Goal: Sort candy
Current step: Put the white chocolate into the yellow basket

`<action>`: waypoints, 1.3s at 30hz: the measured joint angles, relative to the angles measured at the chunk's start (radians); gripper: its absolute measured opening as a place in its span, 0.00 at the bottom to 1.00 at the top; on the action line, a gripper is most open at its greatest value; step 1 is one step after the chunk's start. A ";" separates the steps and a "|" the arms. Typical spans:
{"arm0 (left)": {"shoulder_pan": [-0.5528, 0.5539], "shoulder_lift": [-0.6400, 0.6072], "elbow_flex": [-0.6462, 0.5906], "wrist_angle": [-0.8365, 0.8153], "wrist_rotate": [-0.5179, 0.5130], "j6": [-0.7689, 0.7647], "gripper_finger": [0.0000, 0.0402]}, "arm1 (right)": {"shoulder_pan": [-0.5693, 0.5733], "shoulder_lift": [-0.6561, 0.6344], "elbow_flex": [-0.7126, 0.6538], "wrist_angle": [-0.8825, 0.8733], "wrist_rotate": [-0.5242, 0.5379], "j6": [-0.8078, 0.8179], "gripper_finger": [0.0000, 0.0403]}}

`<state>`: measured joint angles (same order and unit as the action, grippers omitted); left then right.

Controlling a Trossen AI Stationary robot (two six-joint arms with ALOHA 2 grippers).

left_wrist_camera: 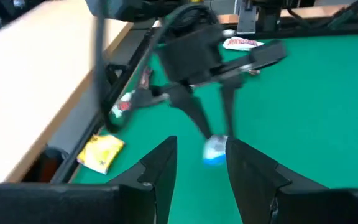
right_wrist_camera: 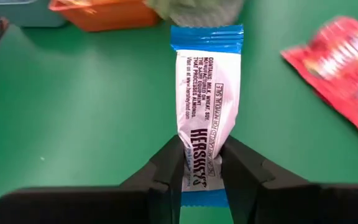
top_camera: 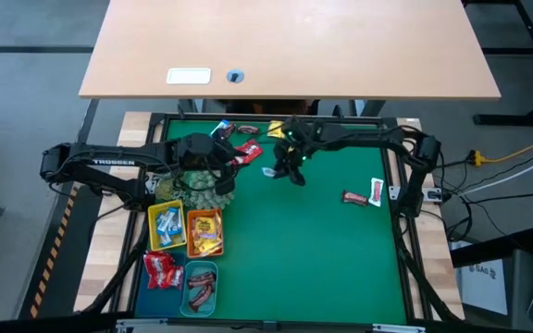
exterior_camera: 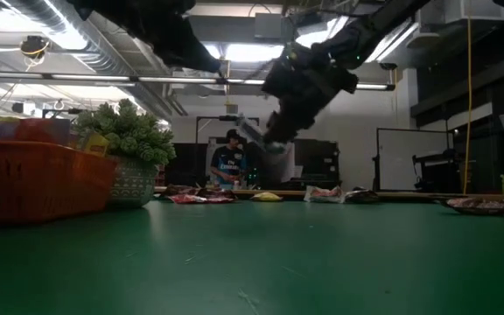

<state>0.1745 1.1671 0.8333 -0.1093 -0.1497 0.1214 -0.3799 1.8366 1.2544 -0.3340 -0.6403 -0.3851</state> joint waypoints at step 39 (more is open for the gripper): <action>-0.125 0.000 0.000 -0.033 0.213 0.406 0.33 | 0.152 -0.002 0.024 0.447 -0.165 0.442 0.22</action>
<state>0.0498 1.1671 0.8333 -0.1425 0.0635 0.5274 -0.2283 1.8343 1.2781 0.1125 -0.8053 0.0566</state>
